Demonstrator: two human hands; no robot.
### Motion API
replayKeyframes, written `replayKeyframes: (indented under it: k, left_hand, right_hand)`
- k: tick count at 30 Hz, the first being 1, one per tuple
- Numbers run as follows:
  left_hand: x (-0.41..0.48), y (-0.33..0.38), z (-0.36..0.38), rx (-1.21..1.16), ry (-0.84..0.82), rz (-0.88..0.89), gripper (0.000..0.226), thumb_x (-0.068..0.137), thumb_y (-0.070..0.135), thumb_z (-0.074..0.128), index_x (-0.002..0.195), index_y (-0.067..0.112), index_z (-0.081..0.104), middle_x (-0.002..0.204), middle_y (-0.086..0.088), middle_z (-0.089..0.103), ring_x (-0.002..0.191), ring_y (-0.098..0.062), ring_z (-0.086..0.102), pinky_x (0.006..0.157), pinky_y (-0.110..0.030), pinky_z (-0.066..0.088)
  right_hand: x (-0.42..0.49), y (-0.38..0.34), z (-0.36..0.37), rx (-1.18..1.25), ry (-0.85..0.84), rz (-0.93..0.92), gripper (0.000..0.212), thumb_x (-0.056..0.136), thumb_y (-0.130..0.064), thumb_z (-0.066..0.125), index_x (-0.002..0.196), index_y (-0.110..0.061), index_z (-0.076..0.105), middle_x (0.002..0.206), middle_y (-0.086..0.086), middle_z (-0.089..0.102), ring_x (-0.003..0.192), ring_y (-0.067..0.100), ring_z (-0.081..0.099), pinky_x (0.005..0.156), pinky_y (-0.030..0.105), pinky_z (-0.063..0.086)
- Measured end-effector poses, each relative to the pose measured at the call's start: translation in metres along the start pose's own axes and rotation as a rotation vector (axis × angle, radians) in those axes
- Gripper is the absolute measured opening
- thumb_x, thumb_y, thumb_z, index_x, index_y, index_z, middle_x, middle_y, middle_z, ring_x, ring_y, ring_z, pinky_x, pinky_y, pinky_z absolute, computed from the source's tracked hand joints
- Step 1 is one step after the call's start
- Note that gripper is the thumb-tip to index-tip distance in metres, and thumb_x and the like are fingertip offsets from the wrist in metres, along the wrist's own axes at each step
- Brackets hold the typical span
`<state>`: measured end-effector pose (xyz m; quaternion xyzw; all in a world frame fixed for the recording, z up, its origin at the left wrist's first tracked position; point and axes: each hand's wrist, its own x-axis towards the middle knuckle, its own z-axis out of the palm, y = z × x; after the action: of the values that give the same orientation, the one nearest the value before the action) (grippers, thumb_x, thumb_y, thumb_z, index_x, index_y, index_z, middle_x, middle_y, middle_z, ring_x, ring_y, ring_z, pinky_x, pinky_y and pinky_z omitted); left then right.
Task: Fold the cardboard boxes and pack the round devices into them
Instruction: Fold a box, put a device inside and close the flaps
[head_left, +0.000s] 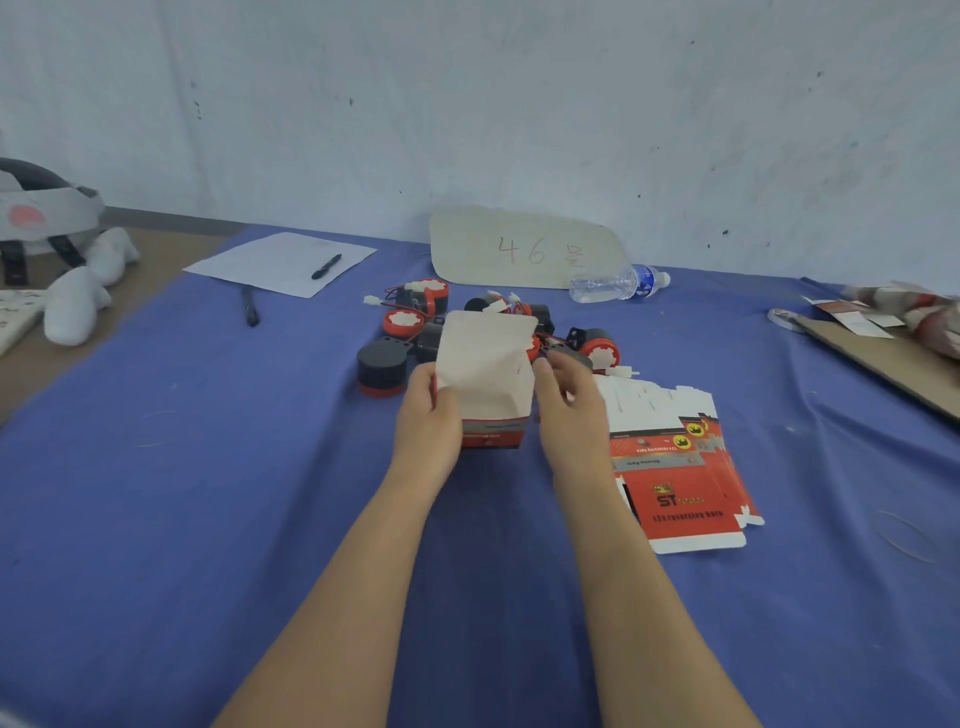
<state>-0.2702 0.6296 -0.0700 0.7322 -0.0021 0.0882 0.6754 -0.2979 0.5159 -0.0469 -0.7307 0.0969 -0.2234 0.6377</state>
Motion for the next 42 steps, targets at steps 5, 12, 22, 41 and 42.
replayKeyframes:
  k: [5, 12, 22, 41, 42]
  left_hand:
    - [-0.003, 0.003, -0.001, -0.056, 0.025, 0.051, 0.019, 0.099, 0.019, 0.038, 0.095, 0.031, 0.053, 0.092, 0.016, 0.06, 0.083, 0.0, 0.055, 0.063, -0.019, 0.041]
    - [-0.005, 0.013, 0.001, -0.391, -0.094, -0.004, 0.055, 0.076, 0.059, 0.056, 0.116, 0.021, 0.059, 0.115, 0.001, 0.067, 0.106, -0.01, 0.063, 0.088, -0.032, 0.054]
    - [-0.003, 0.015, -0.002, -0.435, -0.031, -0.031, 0.069, 0.049, 0.085, 0.059, 0.099, 0.037, 0.064, 0.092, 0.021, 0.073, 0.089, 0.002, 0.068, 0.081, -0.027, 0.055]
    - [-0.009, 0.022, -0.004, -0.69, -0.447, -0.181, 0.075, 0.072, 0.077, 0.043, 0.125, 0.028, 0.063, 0.121, -0.002, 0.068, 0.11, -0.018, 0.064, 0.089, -0.039, 0.053]
    - [-0.009, 0.021, -0.004, -0.738, -0.486, -0.204, 0.073, 0.073, 0.075, 0.043, 0.123, 0.027, 0.065, 0.118, -0.004, 0.069, 0.106, -0.021, 0.066, 0.085, -0.041, 0.052]
  right_hand:
    - [0.001, 0.015, -0.002, 0.071, -0.39, 0.151, 0.022, 0.098, -0.02, 0.049, 0.119, -0.022, 0.056, 0.11, -0.004, 0.067, 0.105, 0.016, 0.062, 0.082, 0.024, 0.054]
    - [-0.003, 0.005, 0.009, 0.333, -0.077, 0.234, 0.035, 0.094, -0.002, 0.039, 0.125, -0.017, 0.05, 0.11, 0.005, 0.061, 0.096, 0.021, 0.062, 0.082, 0.045, 0.056]
    - [0.002, -0.009, 0.004, 0.64, -0.197, 0.186, 0.039, 0.097, -0.056, 0.033, 0.101, -0.032, 0.063, 0.103, -0.012, 0.072, 0.101, 0.008, 0.066, 0.088, 0.027, 0.052]
    - [0.003, -0.001, -0.004, 0.103, -0.127, 0.272, 0.047, 0.098, -0.049, 0.04, 0.07, -0.016, 0.056, 0.047, -0.006, 0.05, 0.042, 0.005, 0.043, 0.037, 0.017, 0.031]
    - [0.003, -0.002, 0.0, 0.117, -0.165, 0.332, 0.045, 0.098, -0.048, 0.041, 0.07, -0.014, 0.052, 0.05, -0.002, 0.046, 0.04, 0.008, 0.039, 0.037, 0.019, 0.027]
